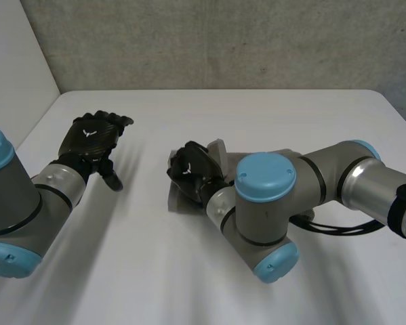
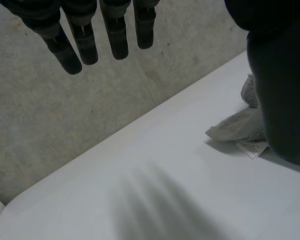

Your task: Fold the towel.

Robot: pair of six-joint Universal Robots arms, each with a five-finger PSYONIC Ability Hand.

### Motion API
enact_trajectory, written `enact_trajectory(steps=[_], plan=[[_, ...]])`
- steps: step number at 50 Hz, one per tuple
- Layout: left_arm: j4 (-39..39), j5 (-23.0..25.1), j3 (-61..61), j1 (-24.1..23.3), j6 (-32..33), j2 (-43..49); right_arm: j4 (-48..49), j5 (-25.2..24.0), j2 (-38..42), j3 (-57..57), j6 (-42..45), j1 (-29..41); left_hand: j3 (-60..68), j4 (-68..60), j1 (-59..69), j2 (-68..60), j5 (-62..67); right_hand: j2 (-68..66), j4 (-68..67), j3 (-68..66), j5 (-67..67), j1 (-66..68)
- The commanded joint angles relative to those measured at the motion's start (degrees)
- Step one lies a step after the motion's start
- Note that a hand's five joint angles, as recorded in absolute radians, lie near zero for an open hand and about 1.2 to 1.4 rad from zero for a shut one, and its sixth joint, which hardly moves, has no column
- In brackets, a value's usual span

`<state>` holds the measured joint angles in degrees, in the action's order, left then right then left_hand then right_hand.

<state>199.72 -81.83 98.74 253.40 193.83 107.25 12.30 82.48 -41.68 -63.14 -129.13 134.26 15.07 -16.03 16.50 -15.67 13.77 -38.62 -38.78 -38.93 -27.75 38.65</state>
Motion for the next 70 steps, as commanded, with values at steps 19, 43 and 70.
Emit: enact_trajectory(steps=[19, 43, 70], plan=[[1.02, 0.09, 0.93, -0.71, 0.14, 0.94, -3.69, 0.23, -19.58, -26.06, -18.70, -19.64, -3.34, 4.30, -4.77, 3.95, -12.04, 28.62, 28.78, 28.93, 27.75, -28.65], [1.02, 0.00, 1.01, -1.42, 0.14, 1.30, -1.32, 5.85, -16.94, -25.98, -6.31, -21.67, -3.34, 4.30, -4.77, 3.95, -12.04, -41.38, -41.22, -41.07, -42.25, 41.35], [0.84, -0.08, -1.27, 2.10, -9.70, -6.00, -1.40, -8.39, -1.91, -3.31, 15.67, 5.84, -3.51, 4.47, -4.94, 4.11, -12.21, -41.38, -41.22, -41.07, -42.25, 41.35]])
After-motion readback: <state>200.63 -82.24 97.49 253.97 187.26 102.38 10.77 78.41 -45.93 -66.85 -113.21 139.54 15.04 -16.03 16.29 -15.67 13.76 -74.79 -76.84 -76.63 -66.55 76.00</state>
